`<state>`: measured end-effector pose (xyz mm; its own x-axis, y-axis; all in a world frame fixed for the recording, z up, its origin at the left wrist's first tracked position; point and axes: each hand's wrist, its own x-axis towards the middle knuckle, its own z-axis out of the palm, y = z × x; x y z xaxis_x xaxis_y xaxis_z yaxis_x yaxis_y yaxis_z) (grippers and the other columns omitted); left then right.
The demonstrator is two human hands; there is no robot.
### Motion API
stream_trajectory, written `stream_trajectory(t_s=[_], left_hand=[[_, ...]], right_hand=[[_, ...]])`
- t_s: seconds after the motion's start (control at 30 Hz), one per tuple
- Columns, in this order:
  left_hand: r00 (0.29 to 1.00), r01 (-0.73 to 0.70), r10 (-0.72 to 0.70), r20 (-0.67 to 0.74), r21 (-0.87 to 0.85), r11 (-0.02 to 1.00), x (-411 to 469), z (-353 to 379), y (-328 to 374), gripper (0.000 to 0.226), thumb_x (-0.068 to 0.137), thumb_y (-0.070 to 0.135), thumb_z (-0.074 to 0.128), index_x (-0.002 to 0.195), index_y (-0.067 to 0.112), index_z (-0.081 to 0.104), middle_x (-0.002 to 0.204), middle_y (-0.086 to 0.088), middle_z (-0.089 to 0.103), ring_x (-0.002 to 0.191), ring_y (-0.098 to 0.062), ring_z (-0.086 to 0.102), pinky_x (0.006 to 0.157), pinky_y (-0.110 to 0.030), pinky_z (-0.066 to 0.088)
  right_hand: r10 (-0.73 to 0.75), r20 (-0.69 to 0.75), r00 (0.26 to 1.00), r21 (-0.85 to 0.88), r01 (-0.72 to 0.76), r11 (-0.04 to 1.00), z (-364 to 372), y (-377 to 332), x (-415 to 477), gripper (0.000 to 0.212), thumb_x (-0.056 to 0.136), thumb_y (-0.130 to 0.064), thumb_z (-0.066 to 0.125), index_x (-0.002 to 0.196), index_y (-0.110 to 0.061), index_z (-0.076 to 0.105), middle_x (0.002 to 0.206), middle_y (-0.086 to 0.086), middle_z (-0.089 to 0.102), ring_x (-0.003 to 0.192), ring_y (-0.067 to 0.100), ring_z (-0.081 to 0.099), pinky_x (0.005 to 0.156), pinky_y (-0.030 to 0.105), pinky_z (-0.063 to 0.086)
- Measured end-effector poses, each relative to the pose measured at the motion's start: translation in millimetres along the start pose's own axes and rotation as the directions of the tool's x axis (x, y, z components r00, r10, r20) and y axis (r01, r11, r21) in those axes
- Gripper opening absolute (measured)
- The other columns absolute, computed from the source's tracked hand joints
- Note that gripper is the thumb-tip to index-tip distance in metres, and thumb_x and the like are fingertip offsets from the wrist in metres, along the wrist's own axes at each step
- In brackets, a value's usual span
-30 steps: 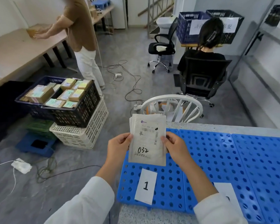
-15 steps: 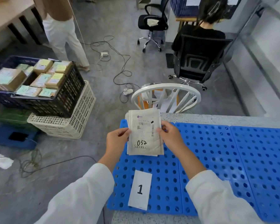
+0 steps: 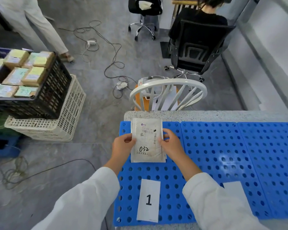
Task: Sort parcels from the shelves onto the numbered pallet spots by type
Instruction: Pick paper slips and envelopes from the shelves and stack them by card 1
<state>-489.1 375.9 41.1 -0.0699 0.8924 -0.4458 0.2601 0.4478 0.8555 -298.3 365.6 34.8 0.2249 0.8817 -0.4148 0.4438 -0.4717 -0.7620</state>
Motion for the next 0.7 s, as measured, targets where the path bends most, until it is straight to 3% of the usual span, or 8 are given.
stream_trajectory(t_s=[0.2,0.27,0.37,0.43,0.57,0.7], left_hand=[[0.999,-0.005,0.002,0.043,0.07,0.998,3.0,2.1,-16.0,0.031,0.088,0.0,0.064,0.117,0.01,0.068,0.11,-0.003,0.069,0.098,-0.014,0.065,0.086,-0.024,0.053],[0.999,-0.012,0.008,0.041,0.089,0.996,3.2,1.5,-15.6,0.031,0.087,0.001,0.064,0.116,0.011,0.067,0.113,-0.003,0.067,0.102,-0.015,0.064,0.091,-0.028,0.053],[0.997,-0.074,0.074,0.008,0.17,0.983,-1.0,-2.3,-7.7,0.018,0.089,0.004,0.062,0.096,0.021,0.062,0.112,0.003,0.059,0.102,-0.013,0.058,0.093,-0.031,0.049],[0.991,-0.133,0.129,0.033,0.283,0.95,-3.3,-8.5,2.6,0.021,0.092,0.008,0.059,0.111,0.017,0.061,0.114,0.003,0.051,0.107,-0.014,0.053,0.093,-0.027,0.043],[0.941,-0.337,0.253,0.225,0.538,0.773,-6.6,-18.4,34.3,0.043,0.095,0.019,0.055,0.137,0.009,0.048,0.138,-0.005,0.046,0.13,-0.021,0.041,0.104,-0.029,0.034],[0.775,-0.63,0.402,0.488,0.648,0.428,-25.6,-7.2,85.8,0.046,0.096,0.028,0.051,0.14,0.012,0.045,0.142,-0.002,0.044,0.134,-0.021,0.034,0.11,-0.032,0.028]], right_hand=[[0.044,-0.047,0.998,-0.007,-0.044,0.999,6.5,12.0,-2.3,0.047,0.091,-0.007,0.06,0.135,-0.017,0.045,0.12,0.005,0.053,0.095,0.013,0.055,0.073,0.017,0.044],[0.038,-0.053,0.998,-0.007,-0.038,0.999,8.2,11.4,-6.4,0.045,0.093,-0.01,0.059,0.136,-0.015,0.045,0.126,0.005,0.051,0.101,0.012,0.054,0.081,0.019,0.044],[0.017,-0.082,0.996,-0.053,-0.022,0.998,2.6,7.1,-17.9,0.046,0.097,-0.022,0.055,0.139,-0.014,0.042,0.136,0.004,0.046,0.119,0.015,0.049,0.096,0.026,0.04],[-0.005,-0.076,0.997,-0.119,-0.004,0.993,-8.3,0.1,-25.9,0.047,0.098,-0.028,0.051,0.142,-0.013,0.041,0.141,0.004,0.043,0.128,0.017,0.045,0.102,0.03,0.037],[-0.12,-0.042,0.992,-0.28,0.104,0.954,-38.8,-24.1,-45.6,0.049,0.099,-0.036,0.047,0.143,-0.015,0.039,0.147,0.0,0.037,0.134,0.017,0.039,0.108,0.034,0.034],[-0.268,-0.057,0.962,-0.452,0.215,0.866,-75.4,-46.7,-74.8,0.052,0.099,-0.041,0.046,0.144,-0.017,0.036,0.147,-0.004,0.037,0.135,0.017,0.036,0.11,0.037,0.034]])
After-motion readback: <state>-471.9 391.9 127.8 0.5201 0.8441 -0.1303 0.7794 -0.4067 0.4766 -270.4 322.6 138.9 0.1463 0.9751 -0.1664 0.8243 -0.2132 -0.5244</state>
